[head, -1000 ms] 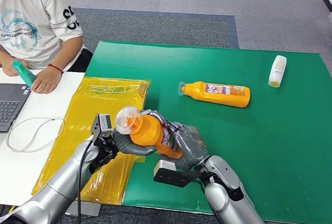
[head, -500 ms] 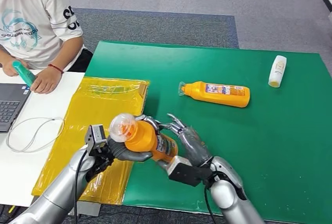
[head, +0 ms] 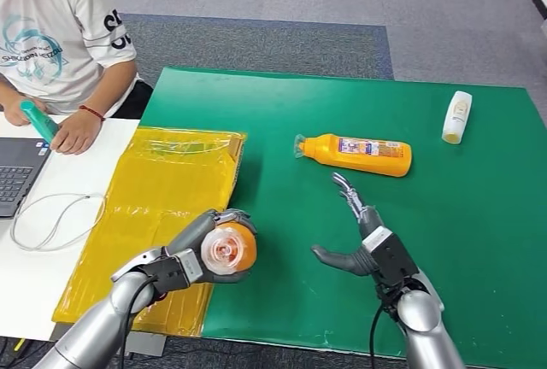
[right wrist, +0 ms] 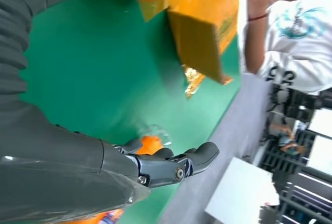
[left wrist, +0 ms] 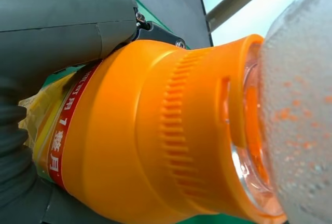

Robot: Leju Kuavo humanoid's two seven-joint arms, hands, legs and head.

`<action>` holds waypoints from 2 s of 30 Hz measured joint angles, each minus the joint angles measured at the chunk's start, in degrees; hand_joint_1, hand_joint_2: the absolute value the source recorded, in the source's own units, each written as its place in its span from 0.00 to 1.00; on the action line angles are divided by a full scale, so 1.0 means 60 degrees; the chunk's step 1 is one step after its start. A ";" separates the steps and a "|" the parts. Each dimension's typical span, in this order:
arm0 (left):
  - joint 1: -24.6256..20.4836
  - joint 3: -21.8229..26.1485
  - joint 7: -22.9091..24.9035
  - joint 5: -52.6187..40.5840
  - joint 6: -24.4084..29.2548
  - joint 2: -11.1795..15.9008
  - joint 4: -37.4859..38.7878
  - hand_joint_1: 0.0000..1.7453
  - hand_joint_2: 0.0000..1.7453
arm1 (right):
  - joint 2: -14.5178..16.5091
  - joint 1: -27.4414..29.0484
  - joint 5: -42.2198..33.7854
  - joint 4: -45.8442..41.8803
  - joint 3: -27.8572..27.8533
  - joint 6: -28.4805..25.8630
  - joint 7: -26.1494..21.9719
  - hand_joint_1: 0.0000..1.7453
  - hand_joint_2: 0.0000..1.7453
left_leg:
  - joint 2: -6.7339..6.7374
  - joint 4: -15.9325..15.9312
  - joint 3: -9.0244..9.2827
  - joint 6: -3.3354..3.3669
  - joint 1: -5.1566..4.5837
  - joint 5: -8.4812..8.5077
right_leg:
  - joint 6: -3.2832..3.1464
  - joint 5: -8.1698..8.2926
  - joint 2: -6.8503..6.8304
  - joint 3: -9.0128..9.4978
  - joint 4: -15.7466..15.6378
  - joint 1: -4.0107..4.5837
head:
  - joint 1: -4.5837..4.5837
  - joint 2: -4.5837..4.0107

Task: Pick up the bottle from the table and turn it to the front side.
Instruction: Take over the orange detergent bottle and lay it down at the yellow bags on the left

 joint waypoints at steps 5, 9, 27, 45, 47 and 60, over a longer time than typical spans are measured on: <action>-0.0012 -0.0230 0.0078 -0.0263 0.0497 0.0033 -0.0268 1.00 1.00 | 0.0001 0.0076 0.0415 0.0177 -0.0092 -0.0166 0.0103 0.00 1.00 | 0.0001 0.0000 -0.0001 -0.0001 0.0000 0.0001 | 0.0000 0.0000 0.0000 0.0000 0.0001 0.0000 | 0.0002 0.0003; -0.0219 -0.0269 0.0406 -0.0384 0.0673 0.0156 -0.0593 1.00 1.00 | 0.0031 0.0000 0.0647 0.0448 -0.0132 -0.0377 0.0101 0.00 1.00 | 0.0001 0.0000 -0.0001 -0.0001 0.0000 0.0002 | 0.0001 0.0002 0.0000 0.0001 0.0001 0.0000 | 0.0003 0.0000; -0.5971 -0.1310 0.3914 0.4769 -0.4196 0.2829 0.0893 1.00 1.00 | 0.0489 -0.1254 0.0886 0.2292 0.0097 -0.0469 -0.0351 0.00 1.00 | 0.0022 0.0000 -0.0004 -0.0038 0.0014 0.0054 | -0.0047 0.0057 0.0028 -0.0030 0.0013 0.0021 | -0.0001 0.0001; -1.0567 -0.8694 0.7024 0.8591 -0.6870 0.4196 0.2593 1.00 1.00 | 0.1102 -0.2812 0.0750 0.3922 0.1421 -0.0504 0.0030 0.00 1.00 | 0.0019 -0.0001 -0.0037 -0.0046 0.0029 0.0067 | -0.0054 0.0067 0.0023 -0.0050 0.0013 0.0038 | -0.0002 0.0003; -1.0545 -0.8921 0.6623 0.7938 -0.6534 0.4154 0.2645 1.00 1.00 | 0.1113 -0.2812 0.0769 0.3927 0.1450 -0.0603 0.0098 0.00 1.00 | 0.0018 -0.0001 -0.0039 -0.0046 0.0030 0.0068 | -0.0054 0.0067 0.0023 -0.0051 0.0013 0.0038 | -0.0001 0.0003; -0.9471 -0.9457 0.4523 0.4660 -0.3362 0.3265 0.3552 1.00 1.00 | 0.1107 -0.2634 0.0931 0.3571 0.1454 -0.0971 0.0272 0.00 1.00 | 0.0018 0.0000 -0.0049 -0.0044 0.0028 0.0070 | -0.0051 0.0073 0.0024 -0.0063 0.0009 0.0034 | -0.0001 0.0000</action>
